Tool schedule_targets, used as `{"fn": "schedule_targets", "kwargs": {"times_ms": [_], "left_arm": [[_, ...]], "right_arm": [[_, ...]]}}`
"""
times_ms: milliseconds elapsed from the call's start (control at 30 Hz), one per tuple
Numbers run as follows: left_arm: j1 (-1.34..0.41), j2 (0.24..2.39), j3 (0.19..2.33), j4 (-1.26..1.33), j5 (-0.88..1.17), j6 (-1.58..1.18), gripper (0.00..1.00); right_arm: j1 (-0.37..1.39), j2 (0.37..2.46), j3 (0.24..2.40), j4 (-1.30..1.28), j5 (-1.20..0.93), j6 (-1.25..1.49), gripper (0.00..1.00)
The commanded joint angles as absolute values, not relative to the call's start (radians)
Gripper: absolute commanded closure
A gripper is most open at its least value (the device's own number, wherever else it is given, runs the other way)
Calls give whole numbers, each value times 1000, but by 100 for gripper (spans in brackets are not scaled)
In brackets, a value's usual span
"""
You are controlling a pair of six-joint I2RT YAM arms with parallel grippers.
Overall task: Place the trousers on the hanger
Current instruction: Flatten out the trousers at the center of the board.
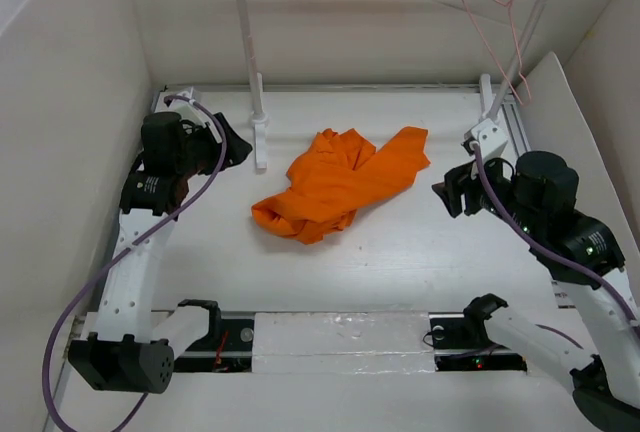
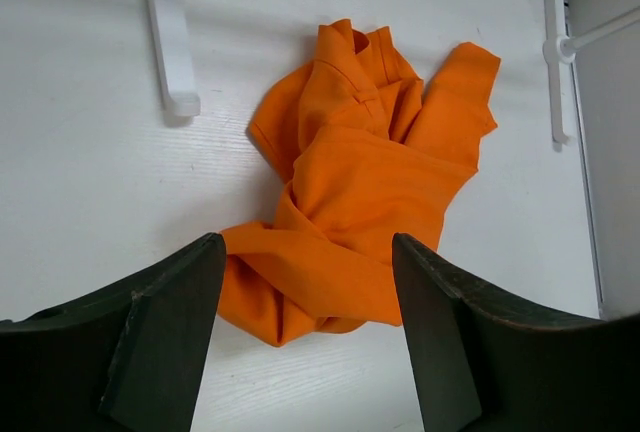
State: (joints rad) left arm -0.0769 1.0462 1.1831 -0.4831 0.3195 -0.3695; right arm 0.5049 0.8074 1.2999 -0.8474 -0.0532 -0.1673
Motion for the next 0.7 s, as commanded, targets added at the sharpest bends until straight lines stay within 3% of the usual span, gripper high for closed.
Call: {"fn": "schedule_targets", "kwargs": {"times_ms": [0, 33, 67, 100, 133, 233, 267, 300, 367, 433, 467, 500, 533, 567, 600, 667], "left_arm": [[-68, 1060, 1232, -454, 351, -385, 38], [-67, 1063, 1239, -459, 351, -396, 39], [-67, 1063, 1238, -463, 339, -403, 42], [-67, 1063, 1235, -466, 331, -410, 44], [-67, 1051, 1230, -469, 318, -414, 46], [-44, 1035, 1213, -517, 238, -423, 68], [-34, 1040, 1201, -537, 192, -423, 87], [-34, 1040, 1189, -570, 164, -422, 93], [-34, 1048, 1137, -591, 118, -425, 98], [-34, 1054, 1076, -565, 126, -455, 95], [-49, 1055, 995, -536, 149, -469, 83], [-114, 1063, 965, -475, 135, -488, 75], [-147, 1087, 941, -448, 108, -529, 71], [-175, 1106, 911, -427, 83, -552, 63], [-195, 1124, 901, -379, 89, -569, 55], [-209, 1170, 862, -348, 135, -612, 39]], "right_arm": [[494, 773, 1293, -822, -20, -178, 40], [485, 770, 1287, -824, -17, -179, 50], [485, 772, 1278, -827, -17, -183, 85], [485, 770, 1273, -833, -17, -186, 97], [485, 778, 1266, -839, -14, -187, 100], [485, 804, 1234, -850, -29, -192, 100], [485, 810, 1220, -832, -43, -195, 100], [485, 830, 1206, -825, -54, -196, 100], [485, 854, 1168, -786, -74, -196, 100], [485, 911, 1132, -743, -109, -196, 100], [485, 937, 1094, -680, -124, -196, 98], [485, 965, 1080, -649, -135, -193, 89], [485, 1029, 1068, -614, -150, -193, 77], [497, 1064, 1060, -547, -152, -192, 47], [497, 1104, 1057, -523, -152, -196, 35], [506, 1225, 1065, -445, -196, -222, 24]]}}
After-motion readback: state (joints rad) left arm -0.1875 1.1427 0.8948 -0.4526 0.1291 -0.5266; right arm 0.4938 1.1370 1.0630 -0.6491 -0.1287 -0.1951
